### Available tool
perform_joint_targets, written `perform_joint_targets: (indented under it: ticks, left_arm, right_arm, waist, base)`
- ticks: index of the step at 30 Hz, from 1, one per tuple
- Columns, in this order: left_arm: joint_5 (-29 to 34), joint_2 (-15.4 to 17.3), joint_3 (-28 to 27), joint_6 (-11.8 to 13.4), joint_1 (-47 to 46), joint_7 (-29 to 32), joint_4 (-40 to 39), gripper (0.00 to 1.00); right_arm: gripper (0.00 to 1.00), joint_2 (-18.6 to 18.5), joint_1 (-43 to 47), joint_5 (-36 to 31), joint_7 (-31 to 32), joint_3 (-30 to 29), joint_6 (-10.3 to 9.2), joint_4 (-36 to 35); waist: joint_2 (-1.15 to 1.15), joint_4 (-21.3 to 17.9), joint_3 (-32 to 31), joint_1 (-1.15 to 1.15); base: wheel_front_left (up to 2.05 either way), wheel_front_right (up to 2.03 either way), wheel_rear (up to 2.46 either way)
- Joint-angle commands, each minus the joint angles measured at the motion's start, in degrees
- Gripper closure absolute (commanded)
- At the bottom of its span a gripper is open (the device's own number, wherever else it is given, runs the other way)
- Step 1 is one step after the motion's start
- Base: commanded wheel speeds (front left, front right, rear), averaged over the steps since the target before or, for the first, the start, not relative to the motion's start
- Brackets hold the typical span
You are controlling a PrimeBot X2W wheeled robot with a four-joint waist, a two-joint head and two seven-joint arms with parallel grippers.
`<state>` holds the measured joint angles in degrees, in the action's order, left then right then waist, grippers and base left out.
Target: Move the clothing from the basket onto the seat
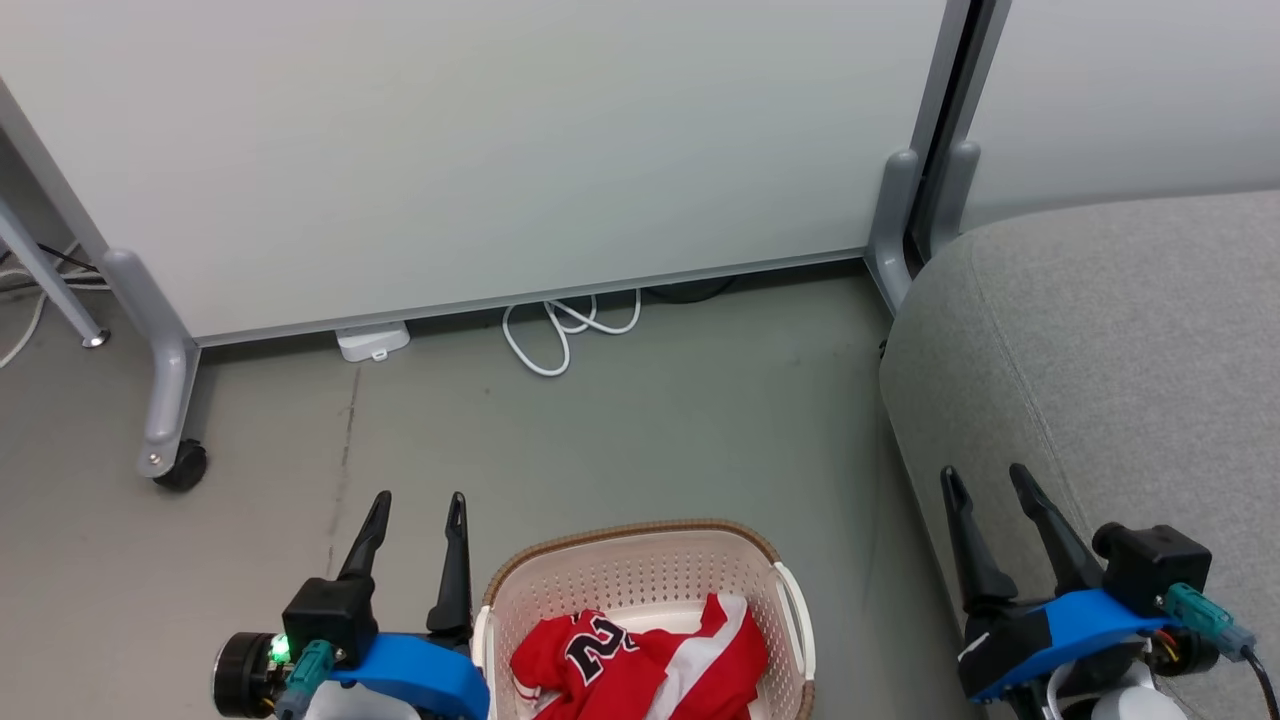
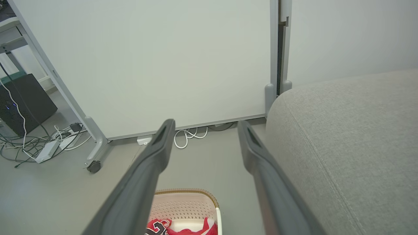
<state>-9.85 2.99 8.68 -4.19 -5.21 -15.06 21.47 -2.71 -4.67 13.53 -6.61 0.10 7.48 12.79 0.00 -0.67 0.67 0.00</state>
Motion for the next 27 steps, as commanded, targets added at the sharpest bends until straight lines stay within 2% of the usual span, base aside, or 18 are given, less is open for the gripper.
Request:
perform_joint_targets:
  ticks: [1,12,27]
  left_arm:
    - [0.3,0.0,0.5,-0.3,-1.1,-0.2,0.3,0.00]
    - [0.7,0.6,3.9,-1.8,-7.0,1.0,8.0,0.00]
    - [0.1,2.8,6.7,-2.9,-19.3,4.8,24.0,0.00]
  right_arm:
    - [0.00,-0.3,-1.1,0.3,0.1,0.2,0.03,-0.4]
    - [0.00,-0.3,-6.7,0.5,-0.5,3.4,0.03,-2.3]
    - [0.00,-0.2,-16.2,3.0,-3.7,10.2,0.03,-5.0]
  waist:
    - [0.00,-0.7,1.0,0.00]
    - [0.00,-6.0,10.9,0.00]
    - [0.00,-15.8,29.2,0.00]
  base:
    - [0.00,0.00,0.00]
    - [0.00,0.00,0.00]
    - [0.00,0.00,0.00]
